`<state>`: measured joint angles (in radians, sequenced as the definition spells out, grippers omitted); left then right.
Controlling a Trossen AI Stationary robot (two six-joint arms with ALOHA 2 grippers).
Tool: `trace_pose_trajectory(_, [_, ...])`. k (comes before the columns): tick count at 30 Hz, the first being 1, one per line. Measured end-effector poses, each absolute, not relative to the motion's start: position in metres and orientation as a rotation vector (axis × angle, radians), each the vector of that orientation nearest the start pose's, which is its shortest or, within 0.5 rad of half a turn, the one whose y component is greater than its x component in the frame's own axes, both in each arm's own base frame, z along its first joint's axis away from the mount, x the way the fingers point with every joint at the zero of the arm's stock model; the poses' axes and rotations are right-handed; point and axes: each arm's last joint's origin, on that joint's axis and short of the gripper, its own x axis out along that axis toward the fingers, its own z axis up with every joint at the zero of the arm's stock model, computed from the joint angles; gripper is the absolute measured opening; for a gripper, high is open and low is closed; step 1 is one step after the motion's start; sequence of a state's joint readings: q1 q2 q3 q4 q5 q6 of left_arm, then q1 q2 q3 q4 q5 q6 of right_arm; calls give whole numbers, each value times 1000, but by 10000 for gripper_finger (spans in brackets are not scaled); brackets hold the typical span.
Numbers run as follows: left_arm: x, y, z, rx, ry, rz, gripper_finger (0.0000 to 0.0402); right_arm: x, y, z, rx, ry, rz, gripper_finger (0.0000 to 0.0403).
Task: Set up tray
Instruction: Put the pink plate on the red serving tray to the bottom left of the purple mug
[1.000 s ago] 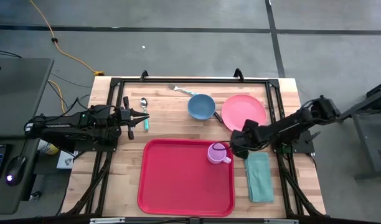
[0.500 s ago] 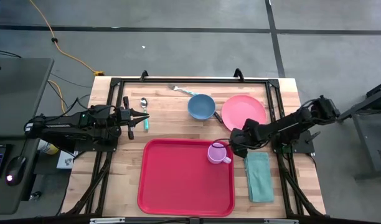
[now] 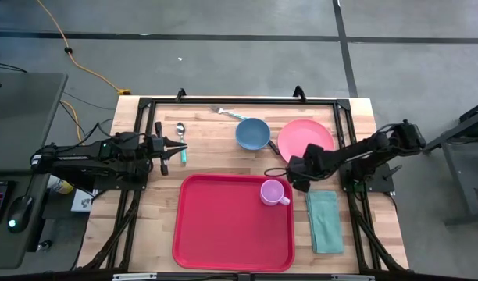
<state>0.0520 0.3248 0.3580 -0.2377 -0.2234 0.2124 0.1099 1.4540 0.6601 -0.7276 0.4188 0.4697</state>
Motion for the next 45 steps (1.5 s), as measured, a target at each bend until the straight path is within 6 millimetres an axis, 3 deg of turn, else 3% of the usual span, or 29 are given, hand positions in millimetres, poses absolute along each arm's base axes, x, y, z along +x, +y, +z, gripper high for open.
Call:
trace_pose_trajectory(13, [106,12,236,228,232,251,67,203,5,128,25,1355,-598,212])
trace_pose_trajectory(27, [106,12,236,228,233,251,67,203,-4,126,32,1370,-619,95])
trace_pose_trajectory(34, [106,12,236,228,233,251,67,201,-12,126,39,1380,-659,14])
trace_pose_trajectory(45, [106,12,236,228,233,251,67,207,-16,135,107,1361,-710,1])
